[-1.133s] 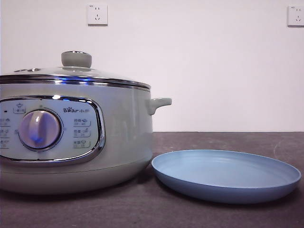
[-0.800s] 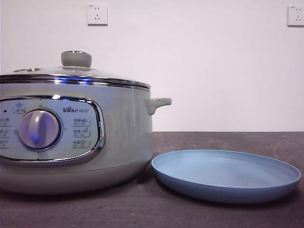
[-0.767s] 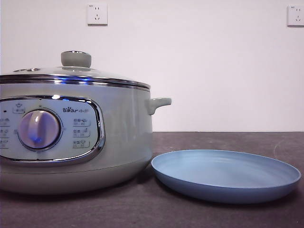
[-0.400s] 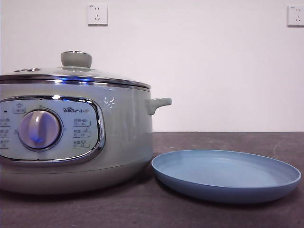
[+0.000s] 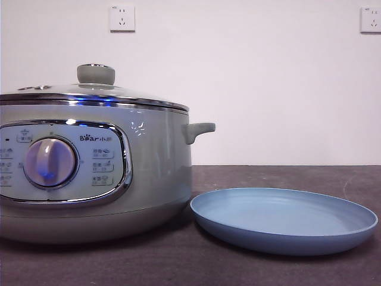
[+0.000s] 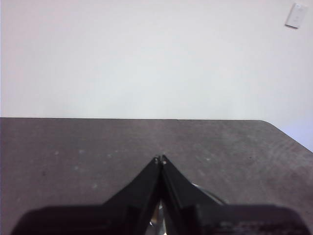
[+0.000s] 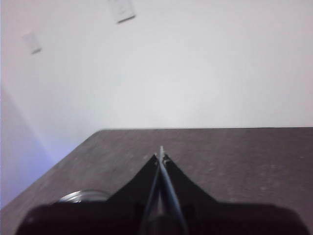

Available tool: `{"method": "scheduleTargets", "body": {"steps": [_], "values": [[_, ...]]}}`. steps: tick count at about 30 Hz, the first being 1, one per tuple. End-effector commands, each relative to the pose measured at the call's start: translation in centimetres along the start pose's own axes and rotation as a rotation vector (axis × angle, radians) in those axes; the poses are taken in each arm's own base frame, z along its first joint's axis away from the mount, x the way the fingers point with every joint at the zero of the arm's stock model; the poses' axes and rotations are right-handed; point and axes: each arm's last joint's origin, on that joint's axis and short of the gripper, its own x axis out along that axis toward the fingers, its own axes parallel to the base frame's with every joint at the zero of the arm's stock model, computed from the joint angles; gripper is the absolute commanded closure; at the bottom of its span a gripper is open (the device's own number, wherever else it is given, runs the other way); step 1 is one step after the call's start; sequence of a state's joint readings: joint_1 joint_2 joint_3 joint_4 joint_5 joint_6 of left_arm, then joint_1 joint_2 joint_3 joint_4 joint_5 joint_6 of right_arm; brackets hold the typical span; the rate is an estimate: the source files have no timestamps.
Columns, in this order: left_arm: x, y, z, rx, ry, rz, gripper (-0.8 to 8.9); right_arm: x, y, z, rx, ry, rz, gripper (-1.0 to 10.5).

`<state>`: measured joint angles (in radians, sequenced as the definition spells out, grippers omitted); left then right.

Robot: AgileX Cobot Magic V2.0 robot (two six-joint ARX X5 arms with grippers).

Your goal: Take the potato out from the steamer,put the potato on the plate,close the lid

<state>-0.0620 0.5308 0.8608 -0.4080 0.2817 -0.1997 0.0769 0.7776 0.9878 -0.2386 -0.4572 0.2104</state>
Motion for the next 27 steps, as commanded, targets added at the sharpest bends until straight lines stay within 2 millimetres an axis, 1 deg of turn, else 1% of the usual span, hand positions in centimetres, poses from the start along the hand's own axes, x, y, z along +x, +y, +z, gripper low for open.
{"method": "scheduleTargets", "body": {"steps": [1,5,8,11,15,17,18,19,20,22,23,24,27], "values": [[0.9,-0.2,1.5,0.016,0.033,-0.036,8.20,0.7,0.3,1.5,-0.052,0.032,0.064,9.6],[2.6,-0.3,3.2,0.017,0.124,-0.083,8.20,1.8,0.6,2.7,-0.047,0.118,0.172,9.6],[3.9,-0.4,3.9,-0.008,0.197,-0.133,8.21,2.5,0.9,3.1,-0.057,0.169,0.258,9.5],[5.1,-0.4,4.2,-0.024,0.241,-0.189,8.19,2.9,1.2,3.1,-0.078,0.193,0.291,9.5],[5.9,-0.5,4.0,-0.032,0.267,-0.229,8.13,3.1,1.5,3.0,-0.085,0.198,0.310,9.3],[6.1,-0.6,4.0,-0.032,0.271,-0.228,8.06,3.1,1.5,3.0,-0.091,0.196,0.307,8.1],[6.2,-0.6,4.0,-0.030,0.268,-0.231,7.84,3.1,1.5,3.0,-0.091,0.196,0.304,7.4],[6.2,-0.6,4.1,-0.028,0.262,-0.233,7.24,3.1,1.5,3.0,-0.092,0.195,0.292,6.5],[6.2,-0.6,4.1,-0.025,0.256,-0.232,6.41,3.1,1.5,3.0,-0.093,0.194,0.278,5.6],[6.3,-0.6,4.3,-0.020,0.242,-0.233,5.09,3.1,1.4,3.0,-0.095,0.192,0.254,4.5],[6.3,-0.6,4.3,-0.018,0.237,-0.235,4.74,3.1,1.4,3.0,-0.095,0.192,0.255,4.4],[6.3,-0.6,4.3,-0.018,0.236,-0.235,4.62,3.1,1.4,3.0,-0.095,0.192,0.256,4.4],[6.4,-0.6,4.3,-0.019,0.241,-0.234,4.63,3.1,1.4,3.0,-0.095,0.192,0.255,4.4]]}}
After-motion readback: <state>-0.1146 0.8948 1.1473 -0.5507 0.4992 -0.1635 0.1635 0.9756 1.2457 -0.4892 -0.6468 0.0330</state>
